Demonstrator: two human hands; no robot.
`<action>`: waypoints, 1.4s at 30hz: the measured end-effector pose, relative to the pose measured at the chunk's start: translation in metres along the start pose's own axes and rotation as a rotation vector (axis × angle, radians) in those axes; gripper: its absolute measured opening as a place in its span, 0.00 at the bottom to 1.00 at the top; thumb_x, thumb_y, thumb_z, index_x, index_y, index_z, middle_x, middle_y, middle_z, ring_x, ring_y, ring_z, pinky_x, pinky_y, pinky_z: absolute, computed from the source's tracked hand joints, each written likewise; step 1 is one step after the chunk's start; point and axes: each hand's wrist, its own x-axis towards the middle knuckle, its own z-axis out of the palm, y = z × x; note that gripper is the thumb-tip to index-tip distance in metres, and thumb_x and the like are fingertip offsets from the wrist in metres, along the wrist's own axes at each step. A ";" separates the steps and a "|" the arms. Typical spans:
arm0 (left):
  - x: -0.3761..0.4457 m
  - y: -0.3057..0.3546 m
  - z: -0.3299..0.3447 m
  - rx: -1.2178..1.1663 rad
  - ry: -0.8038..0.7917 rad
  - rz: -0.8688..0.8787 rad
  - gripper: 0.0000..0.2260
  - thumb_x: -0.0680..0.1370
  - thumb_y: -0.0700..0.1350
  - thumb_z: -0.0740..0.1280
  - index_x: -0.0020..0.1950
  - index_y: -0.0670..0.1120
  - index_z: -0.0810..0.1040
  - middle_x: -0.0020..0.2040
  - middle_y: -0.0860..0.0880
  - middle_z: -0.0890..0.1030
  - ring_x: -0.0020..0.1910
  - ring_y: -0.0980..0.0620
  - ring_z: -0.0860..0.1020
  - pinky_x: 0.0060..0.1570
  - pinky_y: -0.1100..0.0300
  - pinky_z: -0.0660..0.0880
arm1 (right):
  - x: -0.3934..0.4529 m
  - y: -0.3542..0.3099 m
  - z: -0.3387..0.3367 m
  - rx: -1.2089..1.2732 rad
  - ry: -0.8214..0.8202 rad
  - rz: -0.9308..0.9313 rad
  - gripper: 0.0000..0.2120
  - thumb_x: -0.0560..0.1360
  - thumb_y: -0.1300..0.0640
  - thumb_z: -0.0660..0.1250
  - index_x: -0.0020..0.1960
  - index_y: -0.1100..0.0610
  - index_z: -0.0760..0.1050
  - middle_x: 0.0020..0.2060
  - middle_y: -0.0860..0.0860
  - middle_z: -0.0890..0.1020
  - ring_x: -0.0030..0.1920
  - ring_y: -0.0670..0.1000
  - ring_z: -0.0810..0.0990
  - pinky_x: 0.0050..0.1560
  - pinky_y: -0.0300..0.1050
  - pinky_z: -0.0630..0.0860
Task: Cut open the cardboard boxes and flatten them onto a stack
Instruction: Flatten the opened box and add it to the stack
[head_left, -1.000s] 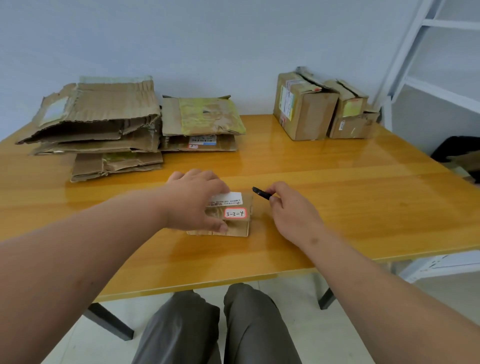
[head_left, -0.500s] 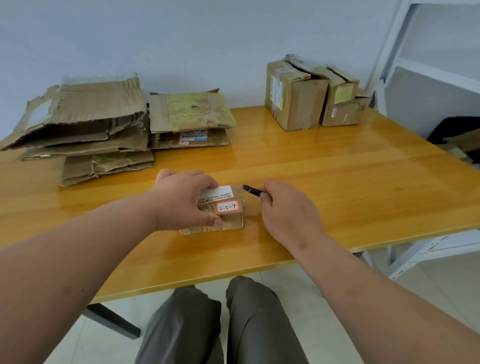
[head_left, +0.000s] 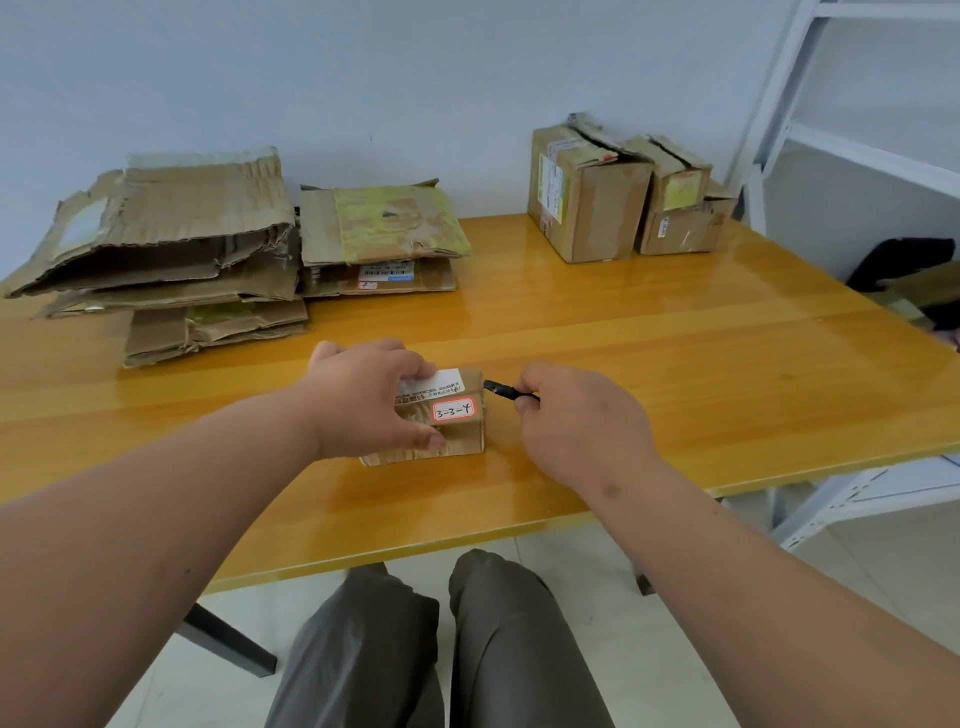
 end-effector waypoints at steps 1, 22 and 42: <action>0.000 0.000 0.000 0.003 -0.004 -0.001 0.37 0.68 0.69 0.69 0.73 0.57 0.66 0.61 0.60 0.71 0.60 0.55 0.70 0.64 0.52 0.59 | -0.001 0.000 -0.001 0.002 -0.005 -0.001 0.08 0.80 0.53 0.57 0.49 0.49 0.75 0.33 0.46 0.73 0.39 0.56 0.73 0.33 0.45 0.64; 0.000 -0.006 -0.006 -0.048 -0.067 -0.040 0.41 0.66 0.68 0.72 0.75 0.59 0.65 0.61 0.61 0.72 0.62 0.55 0.70 0.57 0.54 0.59 | 0.004 -0.003 -0.002 0.007 -0.022 -0.013 0.09 0.78 0.54 0.58 0.51 0.48 0.76 0.34 0.46 0.74 0.40 0.55 0.74 0.36 0.45 0.68; -0.004 -0.003 -0.009 -0.148 -0.103 -0.073 0.42 0.65 0.68 0.72 0.76 0.56 0.64 0.64 0.57 0.71 0.61 0.53 0.71 0.62 0.55 0.67 | 0.005 0.001 -0.012 0.053 -0.075 -0.027 0.05 0.78 0.52 0.60 0.48 0.46 0.75 0.35 0.44 0.75 0.41 0.53 0.75 0.38 0.45 0.69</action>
